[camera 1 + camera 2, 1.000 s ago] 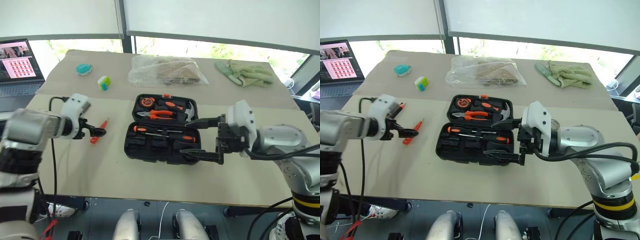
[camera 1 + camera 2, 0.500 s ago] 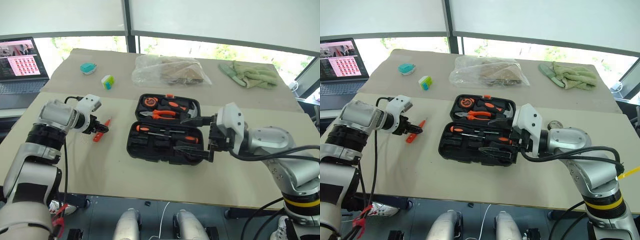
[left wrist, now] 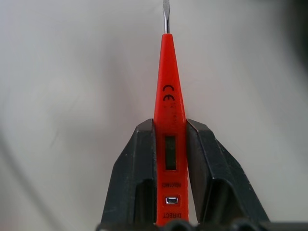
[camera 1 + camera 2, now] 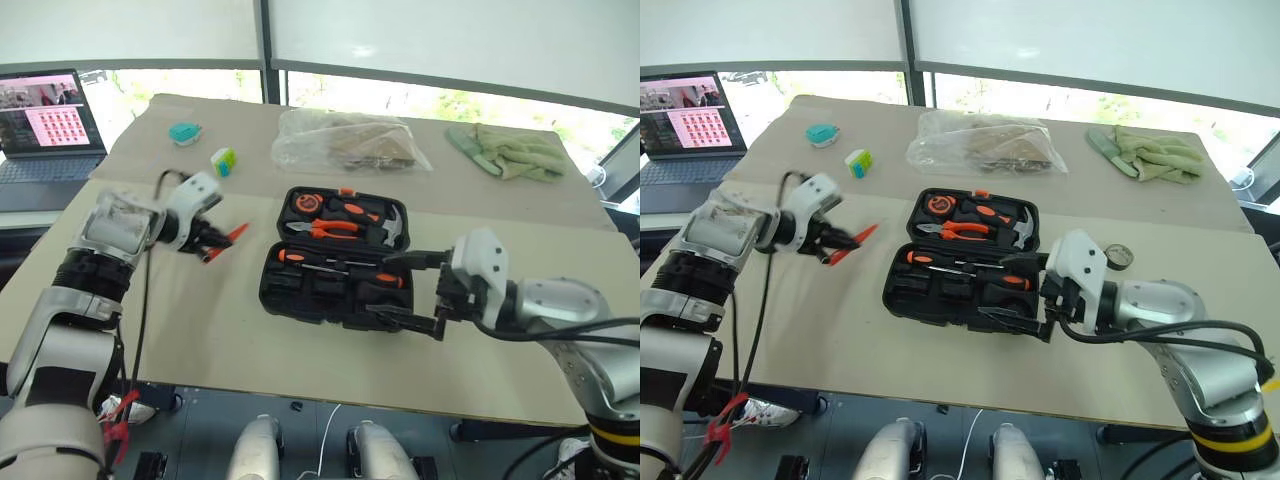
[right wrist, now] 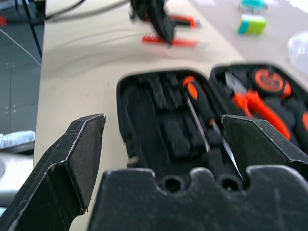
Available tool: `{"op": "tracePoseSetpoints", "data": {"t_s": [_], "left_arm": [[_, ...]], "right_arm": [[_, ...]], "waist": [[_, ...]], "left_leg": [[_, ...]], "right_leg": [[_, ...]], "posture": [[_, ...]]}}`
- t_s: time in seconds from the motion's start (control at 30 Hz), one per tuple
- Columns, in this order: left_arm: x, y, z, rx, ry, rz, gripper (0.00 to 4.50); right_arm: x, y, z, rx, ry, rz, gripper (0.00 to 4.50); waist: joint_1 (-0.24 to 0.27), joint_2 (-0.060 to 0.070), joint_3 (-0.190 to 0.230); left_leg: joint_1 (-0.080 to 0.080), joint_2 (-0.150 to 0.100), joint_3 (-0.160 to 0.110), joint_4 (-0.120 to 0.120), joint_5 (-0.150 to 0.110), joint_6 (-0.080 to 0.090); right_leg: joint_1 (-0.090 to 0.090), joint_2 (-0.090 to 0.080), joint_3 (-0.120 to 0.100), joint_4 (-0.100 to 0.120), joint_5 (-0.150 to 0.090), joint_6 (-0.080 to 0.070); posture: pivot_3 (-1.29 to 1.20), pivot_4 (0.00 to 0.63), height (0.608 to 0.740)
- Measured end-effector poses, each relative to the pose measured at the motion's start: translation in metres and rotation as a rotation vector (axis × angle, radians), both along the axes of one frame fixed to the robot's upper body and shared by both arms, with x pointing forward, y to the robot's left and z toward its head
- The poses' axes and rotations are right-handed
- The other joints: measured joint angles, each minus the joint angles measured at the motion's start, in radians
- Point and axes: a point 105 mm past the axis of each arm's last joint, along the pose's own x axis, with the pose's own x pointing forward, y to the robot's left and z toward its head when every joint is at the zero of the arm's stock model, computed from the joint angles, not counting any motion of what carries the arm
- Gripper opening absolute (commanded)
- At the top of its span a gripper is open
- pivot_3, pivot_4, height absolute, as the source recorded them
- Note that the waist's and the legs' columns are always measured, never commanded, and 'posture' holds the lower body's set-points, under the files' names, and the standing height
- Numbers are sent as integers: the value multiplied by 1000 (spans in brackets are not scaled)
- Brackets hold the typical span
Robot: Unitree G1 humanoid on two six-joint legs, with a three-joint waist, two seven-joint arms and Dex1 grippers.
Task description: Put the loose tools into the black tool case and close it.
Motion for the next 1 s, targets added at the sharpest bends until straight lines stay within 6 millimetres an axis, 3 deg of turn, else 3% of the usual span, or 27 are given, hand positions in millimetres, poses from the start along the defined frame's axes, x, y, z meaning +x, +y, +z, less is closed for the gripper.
{"op": "tracePoseSetpoints", "data": {"t_s": [0.1,0.17,0.23,0.33,0.4,0.57,1.0], "left_arm": [[-14,-31,15,50,-48,-247,423],[-18,-47,7,109,-30,-349,423],[-23,-58,-12,202,12,-443,423],[-24,-59,-40,335,70,-503,423],[-18,-57,-49,377,66,-491,423],[-4,-70,-50,408,22,-452,423],[-11,-71,-52,406,87,-490,423]], "right_arm": [[-1,-4,-3,-6,7,-25,4500],[-2,-5,-6,-11,16,-35,4500],[0,-5,-8,-20,8,-48,4500],[3,-2,-14,-28,16,-53,4500],[6,1,-17,-29,19,-59,4500],[15,12,-15,-39,-20,-34,4500],[27,25,-18,-24,-19,-17,4500]], "waist": [[-5,1,0],[-8,1,0],[-12,1,-1],[-21,1,0],[-22,1,0],[-17,1,0],[-17,1,0]], "left_leg": [[1,0,0,1,0,0],[3,0,-1,1,0,0],[3,0,-1,1,0,0],[2,0,-2,1,0,0],[2,0,-2,1,0,0],[1,0,-2,4,0,1],[1,0,-2,5,0,1]], "right_leg": [[2,0,0,0,0,0],[3,1,1,0,0,0],[2,1,1,1,0,0],[1,2,2,1,0,0],[1,2,2,1,0,0],[2,2,2,1,0,2],[1,2,1,4,0,2]], "posture": [[0,150,740],[0,150,740],[0,150,740],[0,150,740],[0,150,740],[0,150,740],[0,150,740]]}}
